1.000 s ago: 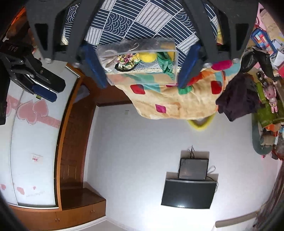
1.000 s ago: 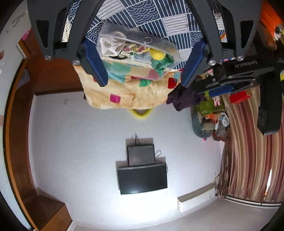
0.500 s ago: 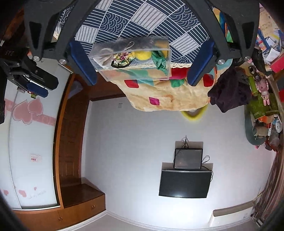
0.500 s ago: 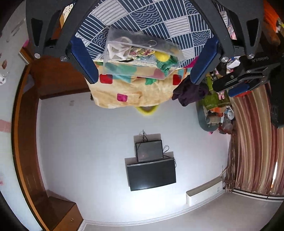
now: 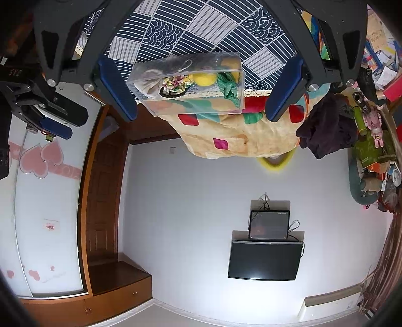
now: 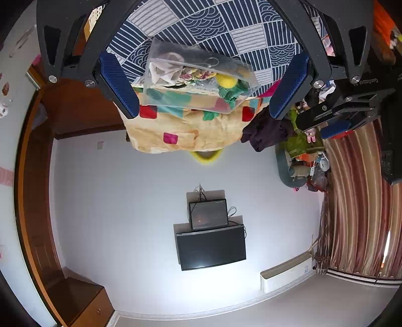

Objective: Organize soft objects

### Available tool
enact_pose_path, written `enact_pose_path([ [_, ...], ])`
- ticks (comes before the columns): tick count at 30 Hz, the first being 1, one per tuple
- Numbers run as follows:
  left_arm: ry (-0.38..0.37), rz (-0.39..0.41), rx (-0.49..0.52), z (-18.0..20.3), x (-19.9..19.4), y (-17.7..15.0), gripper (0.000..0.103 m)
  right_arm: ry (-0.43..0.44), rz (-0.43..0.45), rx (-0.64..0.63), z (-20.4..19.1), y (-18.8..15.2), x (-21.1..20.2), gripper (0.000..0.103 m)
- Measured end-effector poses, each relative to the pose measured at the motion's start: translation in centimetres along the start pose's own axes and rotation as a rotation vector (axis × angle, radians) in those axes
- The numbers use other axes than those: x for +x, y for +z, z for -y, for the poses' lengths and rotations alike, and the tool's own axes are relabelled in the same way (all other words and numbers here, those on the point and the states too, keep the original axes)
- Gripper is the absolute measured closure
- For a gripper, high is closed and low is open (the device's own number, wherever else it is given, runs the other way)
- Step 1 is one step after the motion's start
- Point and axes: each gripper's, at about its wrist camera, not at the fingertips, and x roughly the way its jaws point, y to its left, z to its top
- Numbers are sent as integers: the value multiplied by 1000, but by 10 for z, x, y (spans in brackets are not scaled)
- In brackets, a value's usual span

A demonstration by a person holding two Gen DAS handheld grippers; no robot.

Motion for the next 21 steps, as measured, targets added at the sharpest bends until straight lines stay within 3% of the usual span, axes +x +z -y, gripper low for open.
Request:
enact_pose_path([
  [21,0,-7,-1,-6,2,2,0,11,-6,-2,-1,2,2,0],
])
